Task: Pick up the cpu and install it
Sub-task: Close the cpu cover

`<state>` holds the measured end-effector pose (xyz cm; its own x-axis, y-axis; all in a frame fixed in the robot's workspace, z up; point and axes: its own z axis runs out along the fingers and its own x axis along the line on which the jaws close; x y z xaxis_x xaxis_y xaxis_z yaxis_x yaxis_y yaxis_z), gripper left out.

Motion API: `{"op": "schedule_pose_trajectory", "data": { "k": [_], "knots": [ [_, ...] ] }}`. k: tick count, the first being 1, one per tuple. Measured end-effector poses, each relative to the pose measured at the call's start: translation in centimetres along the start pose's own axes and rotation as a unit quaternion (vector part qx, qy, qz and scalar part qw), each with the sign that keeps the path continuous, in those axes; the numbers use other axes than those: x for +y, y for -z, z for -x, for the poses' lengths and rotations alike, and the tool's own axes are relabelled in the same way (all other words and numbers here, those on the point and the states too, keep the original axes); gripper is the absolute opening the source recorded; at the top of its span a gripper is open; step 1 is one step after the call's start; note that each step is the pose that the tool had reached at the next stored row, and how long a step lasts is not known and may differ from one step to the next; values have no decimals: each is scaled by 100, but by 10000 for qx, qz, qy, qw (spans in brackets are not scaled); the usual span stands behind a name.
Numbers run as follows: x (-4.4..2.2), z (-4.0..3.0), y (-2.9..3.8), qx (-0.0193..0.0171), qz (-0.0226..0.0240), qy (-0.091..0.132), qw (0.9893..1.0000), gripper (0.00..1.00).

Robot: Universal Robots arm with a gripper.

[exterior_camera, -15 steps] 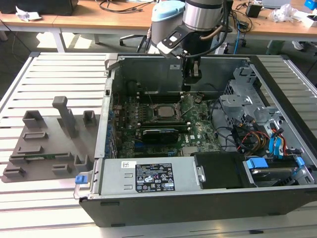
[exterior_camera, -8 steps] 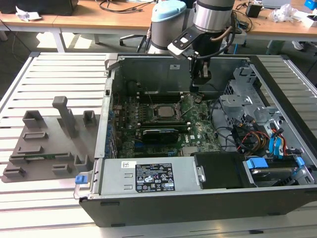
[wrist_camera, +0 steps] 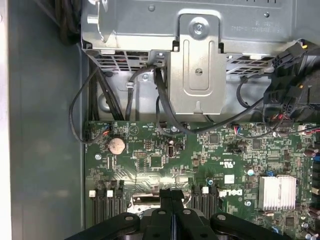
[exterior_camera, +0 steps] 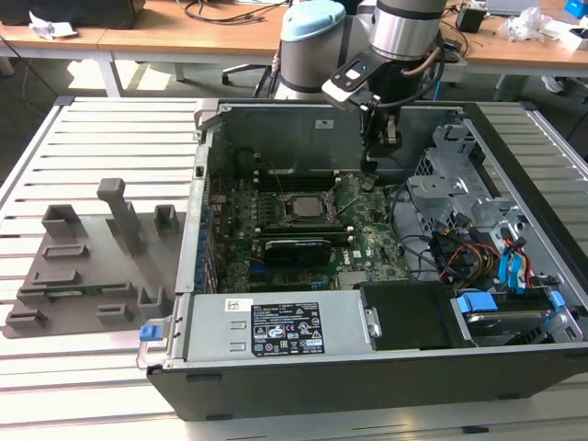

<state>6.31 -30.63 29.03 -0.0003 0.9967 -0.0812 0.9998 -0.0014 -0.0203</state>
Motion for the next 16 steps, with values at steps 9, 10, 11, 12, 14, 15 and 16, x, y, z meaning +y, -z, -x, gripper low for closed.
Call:
{"op": "schedule_pose_trajectory", "data": {
  "k": [9,10,11,12,14,15,16],
  "knots": [
    [145,-1,-8,-23,-17,1,10000,11],
    [154,-1,-10,-24,-18,1,10000,11],
    [164,-1,-11,-24,-18,1,10000,11],
    [179,-2,-15,-24,-20,1,10000,11],
    [196,-2,-18,-24,-21,1,10000,11],
    [208,-2,-21,-24,-22,1,10000,11],
    [214,-2,-24,-24,-23,1,10000,11]
  ]
}}
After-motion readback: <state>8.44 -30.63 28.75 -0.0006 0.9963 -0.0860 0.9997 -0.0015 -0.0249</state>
